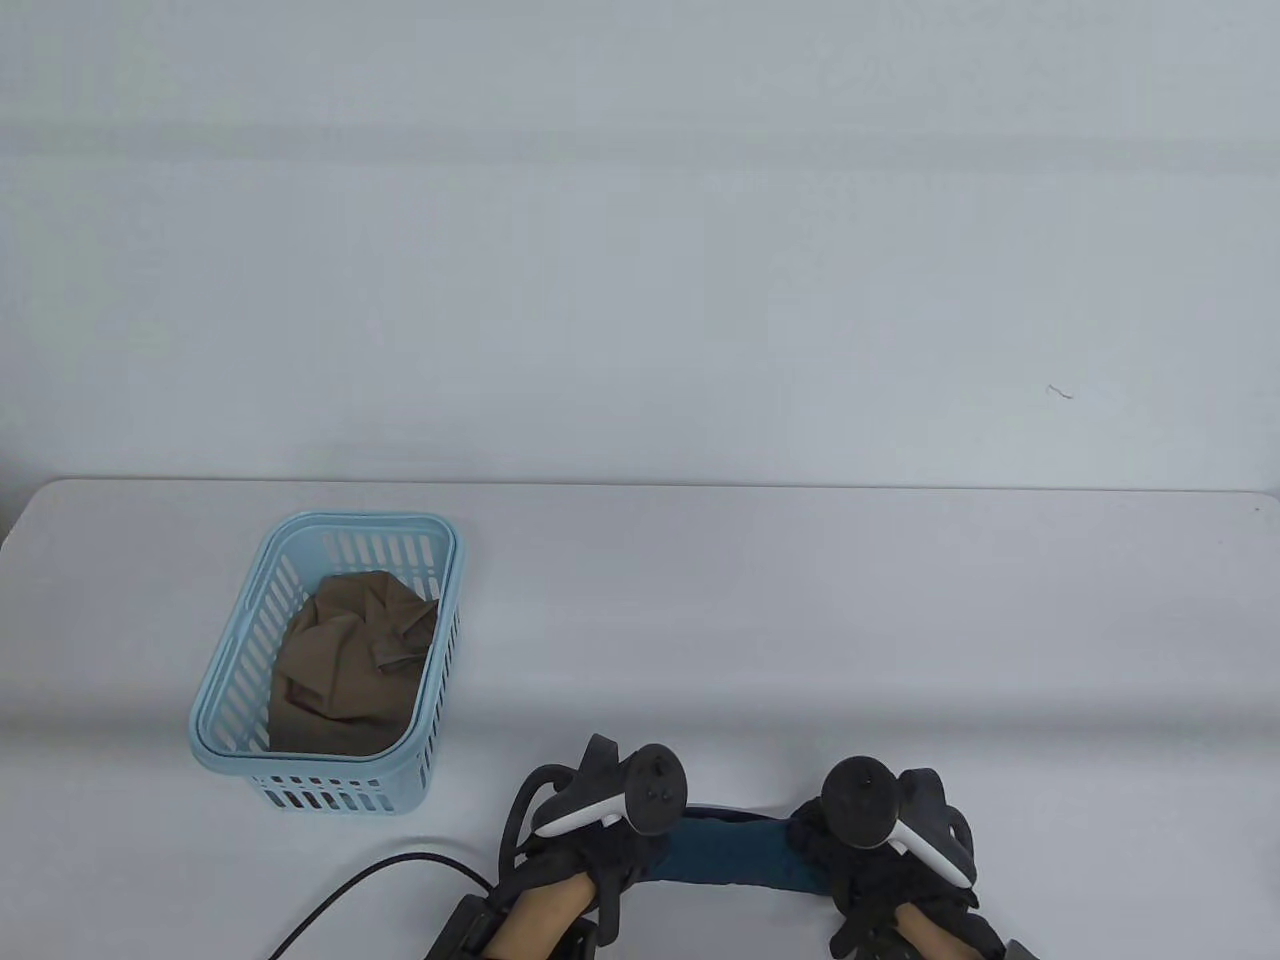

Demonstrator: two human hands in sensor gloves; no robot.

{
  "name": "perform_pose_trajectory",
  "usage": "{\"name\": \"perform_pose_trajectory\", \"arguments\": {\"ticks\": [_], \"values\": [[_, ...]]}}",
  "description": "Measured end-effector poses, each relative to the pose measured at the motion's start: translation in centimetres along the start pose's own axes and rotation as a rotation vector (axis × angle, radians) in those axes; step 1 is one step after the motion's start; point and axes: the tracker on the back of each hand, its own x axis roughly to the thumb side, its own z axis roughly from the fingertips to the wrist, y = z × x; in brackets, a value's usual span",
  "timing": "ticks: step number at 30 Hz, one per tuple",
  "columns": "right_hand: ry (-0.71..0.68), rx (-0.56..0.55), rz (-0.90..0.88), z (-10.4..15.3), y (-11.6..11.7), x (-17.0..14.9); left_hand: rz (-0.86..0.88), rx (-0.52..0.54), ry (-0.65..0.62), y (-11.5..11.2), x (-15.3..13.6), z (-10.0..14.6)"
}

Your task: Roll shorts into tight roll

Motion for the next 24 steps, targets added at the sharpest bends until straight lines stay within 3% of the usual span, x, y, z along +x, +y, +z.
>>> {"name": "perform_pose_trajectory", "arguments": {"ticks": [4,7,10,13,19,22,24], "values": [[0.019,-0.049,0.049,-1.0,0.3,0.0,-0.112,0.042,0.071,0.2,0.7,-1.0],[0.04,-0.085,0.108,-1.9,0.7,0.1,-0.224,0.011,0.134,0.1,0.7,-2.1],[0.051,-0.058,0.224,-2.3,1.3,0.7,-0.199,-0.027,0.142,-0.7,0.7,-3.2],[0.032,-0.09,0.25,-2.2,1.2,0.8,-0.18,0.041,0.107,-0.2,0.6,-2.9],[-0.039,-0.12,0.113,-1.0,-1.7,0.6,-0.082,0.158,0.053,2.3,-1.1,1.1],[-0.209,0.035,-0.023,-0.4,-2.2,1.3,-0.076,0.199,0.033,2.5,-2.0,3.9],[-0.298,0.09,-0.019,0.1,-1.4,2.3,-0.084,0.214,0.02,2.1,-2.5,5.5]]}}
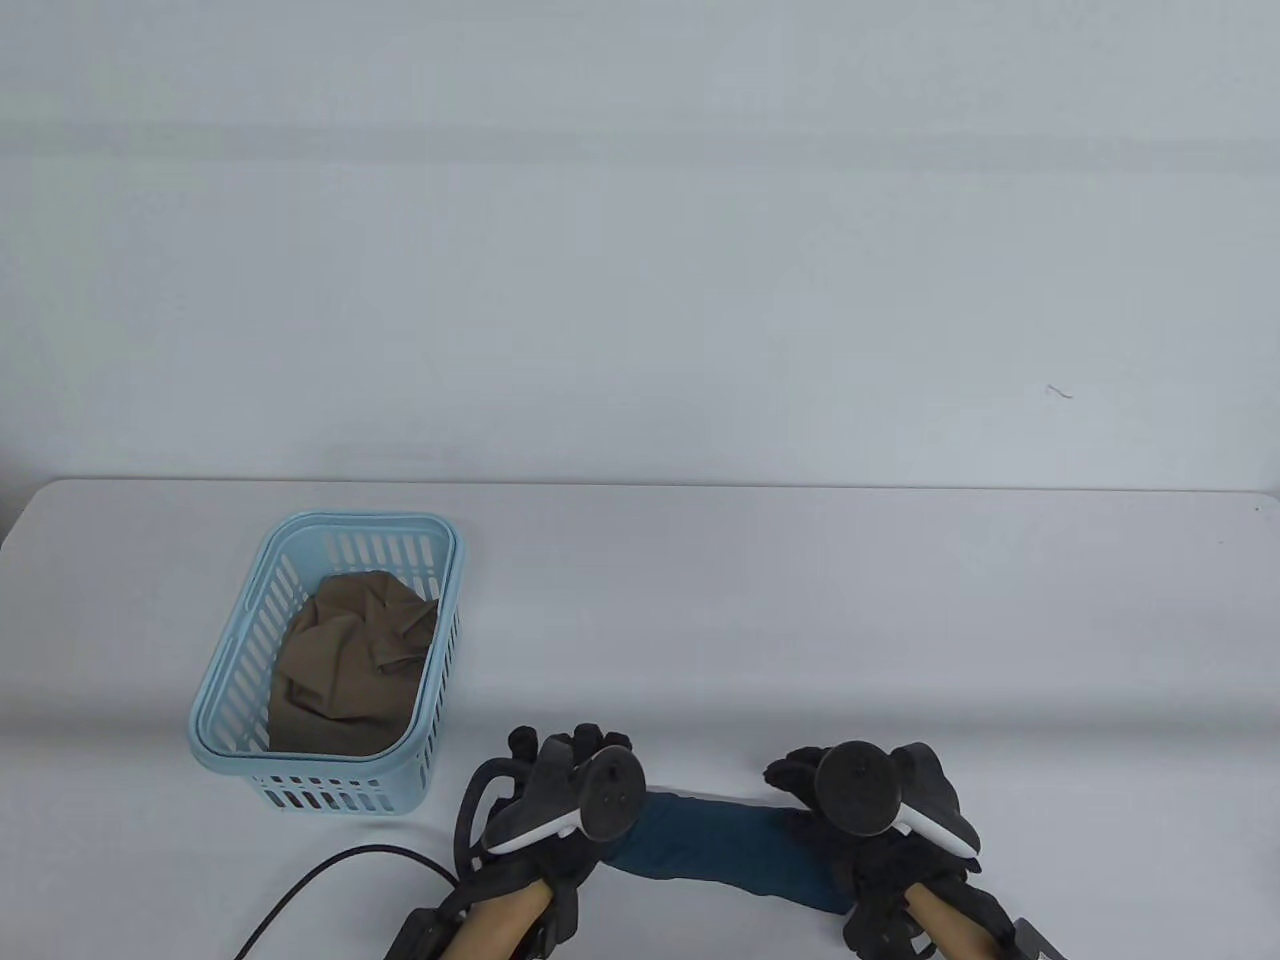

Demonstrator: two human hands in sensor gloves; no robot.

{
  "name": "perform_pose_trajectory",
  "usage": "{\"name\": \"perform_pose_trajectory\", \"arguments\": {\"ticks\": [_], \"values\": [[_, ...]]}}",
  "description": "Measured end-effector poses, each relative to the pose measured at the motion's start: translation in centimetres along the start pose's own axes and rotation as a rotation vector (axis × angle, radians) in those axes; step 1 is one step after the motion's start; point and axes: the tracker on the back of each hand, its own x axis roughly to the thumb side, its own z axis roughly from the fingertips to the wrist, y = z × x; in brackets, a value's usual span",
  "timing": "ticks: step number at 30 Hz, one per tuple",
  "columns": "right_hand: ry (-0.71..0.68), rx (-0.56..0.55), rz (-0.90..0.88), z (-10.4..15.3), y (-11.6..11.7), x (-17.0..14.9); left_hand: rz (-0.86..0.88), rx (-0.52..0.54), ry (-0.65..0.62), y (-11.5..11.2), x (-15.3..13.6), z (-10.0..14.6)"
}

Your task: Roll shorts into tight roll

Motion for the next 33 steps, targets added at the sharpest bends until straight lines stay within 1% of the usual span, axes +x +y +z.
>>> {"name": "perform_pose_trajectory", "arguments": {"ticks": [2,4,6,7,10,13,15,17,20,23,28,33], "values": [[-0.062,0.038,0.077,0.1,1.1,1.2,0.006,0.027,-0.011,-0.3,-0.4,1.4],[-0.117,0.051,0.133,0.4,2.2,2.5,0.025,0.038,-0.018,-0.5,-0.9,2.0],[-0.146,0.05,0.159,0.6,2.7,3.1,0.042,0.032,-0.012,-0.3,-1.2,2.2],[-0.154,0.048,0.192,0.7,3.1,3.4,0.044,0.055,-0.007,0.0,-1.3,2.2],[-0.138,0.091,0.247,0.6,3.6,3.5,0.051,0.097,-0.007,0.4,-1.4,2.2],[-0.122,0.13,0.188,0.3,3.7,3.3,0.059,0.088,-0.012,0.4,-1.4,2.3],[-0.112,0.148,0.189,0.3,3.6,3.3,0.058,0.079,-0.013,0.4,-1.4,2.4],[-0.104,0.146,0.229,0.3,3.8,3.3,0.064,0.079,-0.013,0.4,-1.5,2.4],[-0.099,0.1,0.281,0.1,4.2,3.1,0.08,0.082,-0.01,0.4,-1.6,2.5],[-0.104,0.082,0.274,-0.2,4.1,2.7,0.082,0.08,-0.009,0.4,-1.7,2.6],[-0.016,0.063,0.278,-1.0,3.4,1.5,0.096,0.081,-0.009,0.4,-1.9,2.7],[0.14,0.036,0.25,-2.0,2.1,-1.2,0.101,0.079,-0.013,0.4,-2.0,2.7]]}}
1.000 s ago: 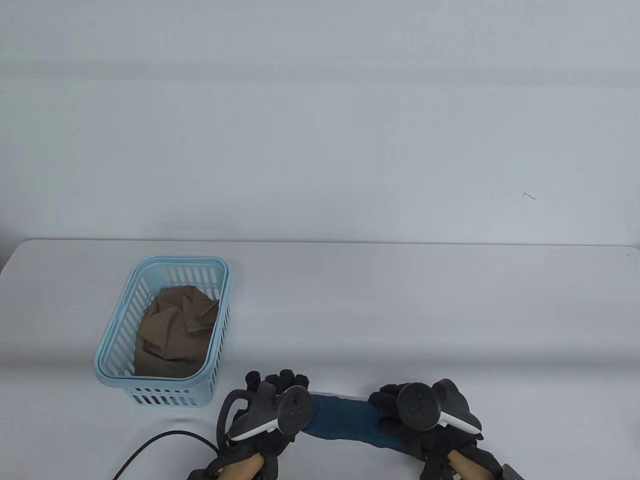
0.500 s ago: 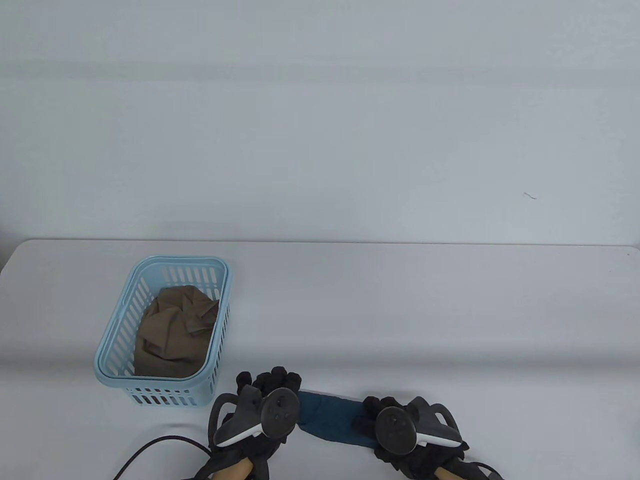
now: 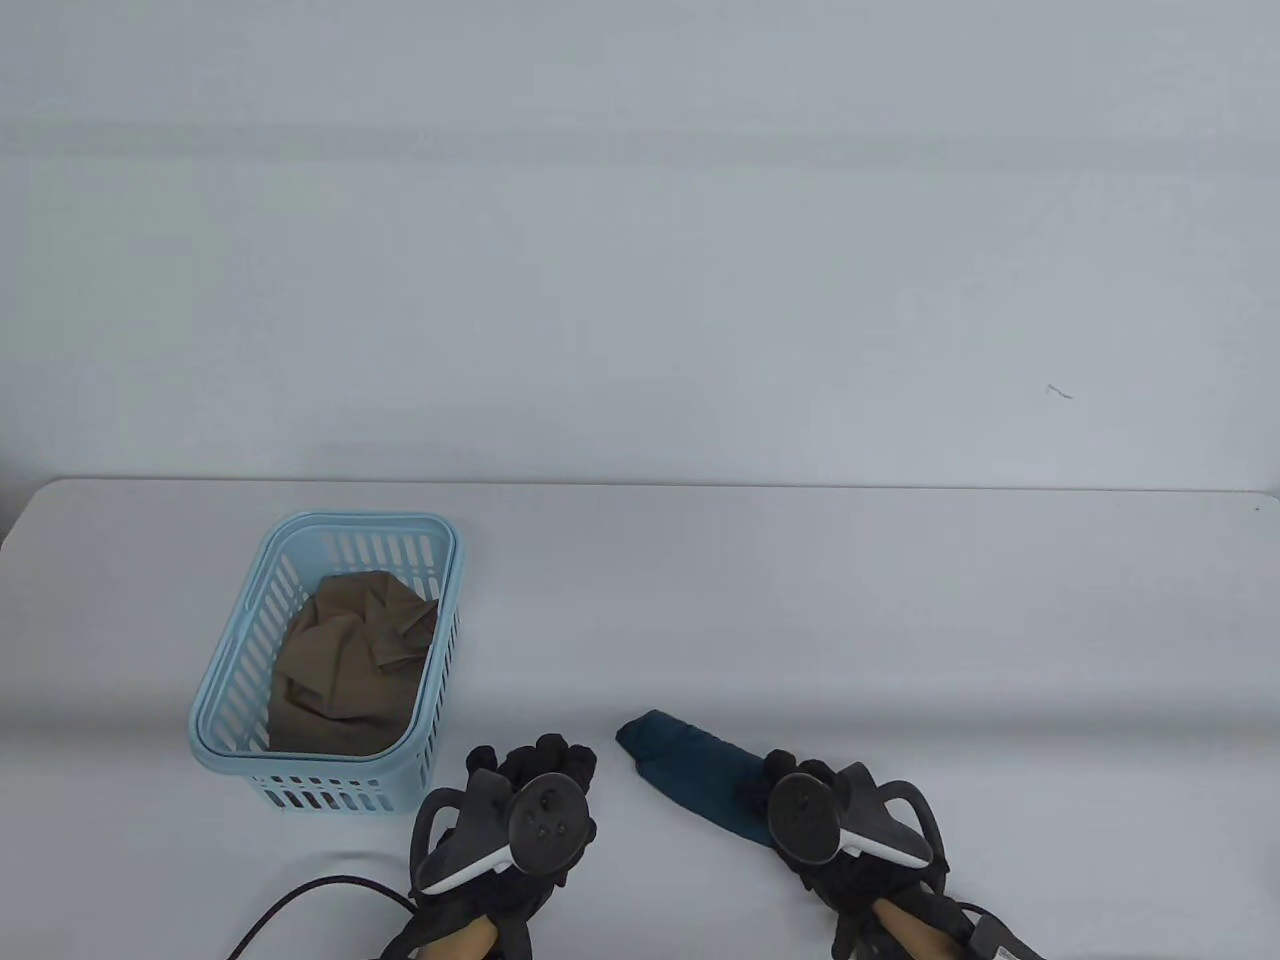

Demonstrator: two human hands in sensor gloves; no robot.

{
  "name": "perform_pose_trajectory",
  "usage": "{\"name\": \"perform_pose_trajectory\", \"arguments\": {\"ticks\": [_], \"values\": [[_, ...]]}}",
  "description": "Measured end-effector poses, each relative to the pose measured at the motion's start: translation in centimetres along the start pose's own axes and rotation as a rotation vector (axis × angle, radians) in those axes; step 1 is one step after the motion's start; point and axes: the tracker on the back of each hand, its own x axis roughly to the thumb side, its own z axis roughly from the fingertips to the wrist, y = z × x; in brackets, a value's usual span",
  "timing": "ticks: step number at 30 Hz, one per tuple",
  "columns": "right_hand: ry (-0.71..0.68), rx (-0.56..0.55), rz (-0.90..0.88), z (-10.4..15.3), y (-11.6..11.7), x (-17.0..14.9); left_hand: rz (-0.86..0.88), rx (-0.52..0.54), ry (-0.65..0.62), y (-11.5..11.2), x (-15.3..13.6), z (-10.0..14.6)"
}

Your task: Roll shorts into tight roll

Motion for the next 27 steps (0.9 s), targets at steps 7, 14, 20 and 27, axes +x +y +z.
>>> {"name": "perform_pose_trajectory", "arguments": {"ticks": [7,14,20,27], "values": [[0.187,-0.01,-0.035,-1.2,-0.9,-5.0,-0.003,-0.023,-0.007,-0.2,0.1,-0.1],[0.391,-0.028,-0.108,-1.8,-1.6,-10.4,0.001,-0.035,-0.017,-0.3,0.2,-0.1],[0.557,-0.037,-0.159,-1.7,-2.2,-14.6,0.004,-0.042,-0.014,-0.5,0.3,-0.2],[0.695,-0.047,-0.255,-1.4,-2.5,-18.3,0.004,-0.058,-0.01,-0.6,0.3,-0.2]]}}
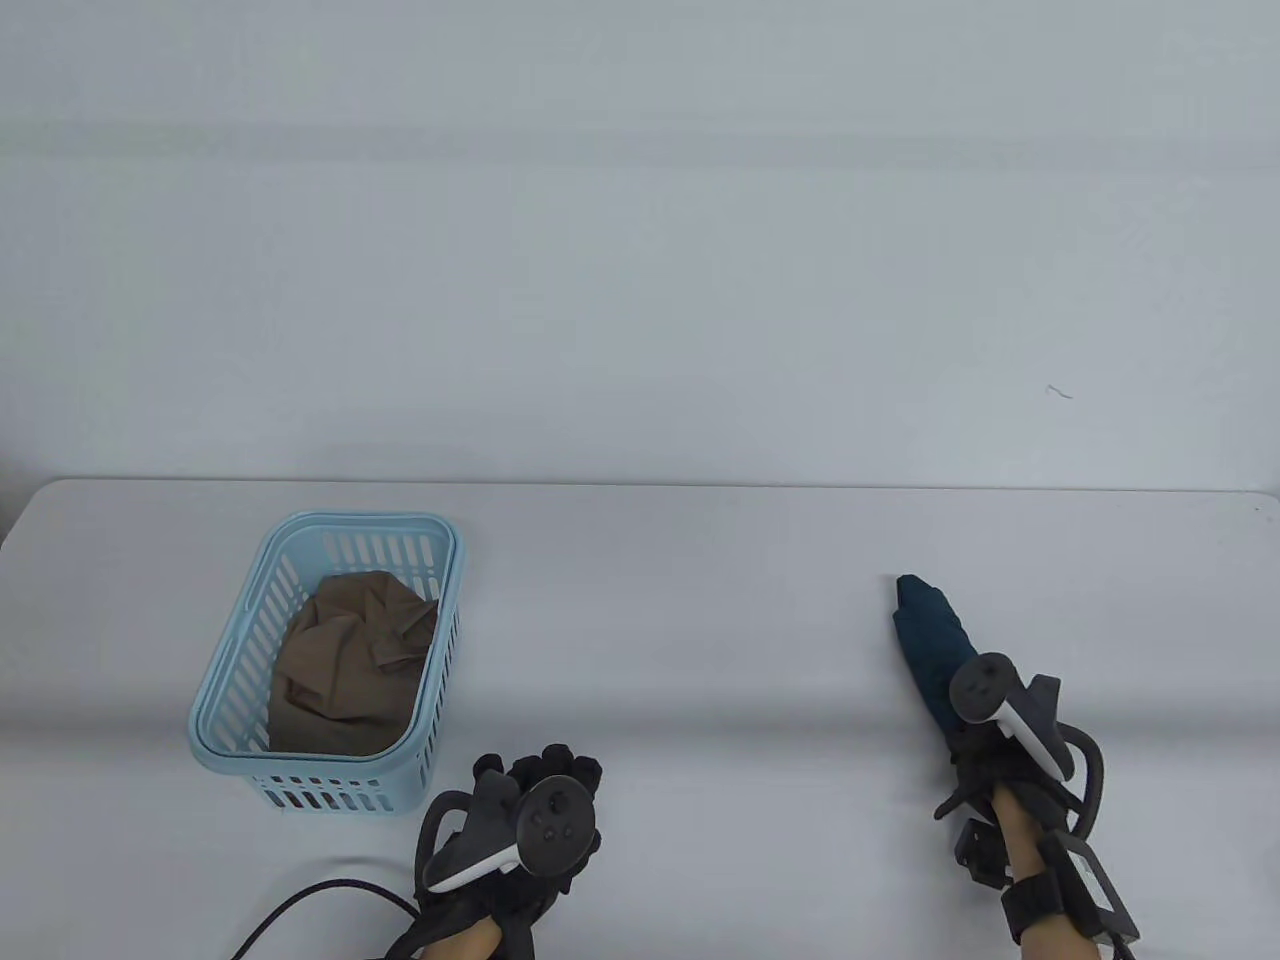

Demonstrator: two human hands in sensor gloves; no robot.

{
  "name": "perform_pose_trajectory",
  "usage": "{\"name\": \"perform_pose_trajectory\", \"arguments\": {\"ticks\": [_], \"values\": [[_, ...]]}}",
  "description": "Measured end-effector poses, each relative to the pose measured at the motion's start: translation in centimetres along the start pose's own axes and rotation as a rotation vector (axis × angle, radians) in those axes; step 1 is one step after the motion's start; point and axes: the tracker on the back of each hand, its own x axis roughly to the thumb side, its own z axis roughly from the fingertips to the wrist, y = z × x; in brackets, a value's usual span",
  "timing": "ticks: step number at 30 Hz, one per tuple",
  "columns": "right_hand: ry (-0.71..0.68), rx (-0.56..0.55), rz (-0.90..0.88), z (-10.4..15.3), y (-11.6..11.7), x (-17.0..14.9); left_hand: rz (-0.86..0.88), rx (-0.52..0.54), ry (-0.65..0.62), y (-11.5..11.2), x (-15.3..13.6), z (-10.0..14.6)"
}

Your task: Roll shorts into tight roll

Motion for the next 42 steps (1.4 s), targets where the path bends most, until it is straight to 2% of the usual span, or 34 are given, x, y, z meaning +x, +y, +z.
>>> {"name": "perform_pose_trajectory", "arguments": {"ticks": [12,18,22,25,28,29,32,38,42], "values": [[0.133,-0.031,-0.03,-1.1,-0.8,-2.1,0.002,-0.009,0.001,-0.1,0.0,0.0],[0.096,-0.019,-0.046,-1.1,-0.7,-2.3,-0.001,-0.011,-0.001,-0.1,0.1,-0.1],[0.041,-0.084,-0.026,-0.1,-1.7,-2.1,-0.002,-0.011,-0.003,-0.1,0.1,-0.2],[-0.057,-0.188,-0.061,1.8,-3.8,-0.8,-0.002,-0.008,-0.003,-0.2,0.1,-0.3],[-0.201,-0.262,-0.062,4.7,-5.7,1.7,-0.002,-0.011,-0.004,-0.2,0.2,-0.4],[-0.222,-0.272,-0.063,5.3,-5.9,2.1,-0.002,-0.01,-0.005,-0.2,0.2,-0.4],[-0.37,-0.31,-0.082,9.1,-6.7,5.2,-0.002,-0.003,-0.006,-0.1,0.2,-0.4],[-0.56,-0.307,-0.043,14.6,-4.9,9.3,0.014,0.033,0.003,0.5,-0.1,-0.3],[-0.612,-0.263,-0.043,16.6,-2.4,10.5,0.017,0.041,0.005,0.7,-0.2,-0.3]]}}
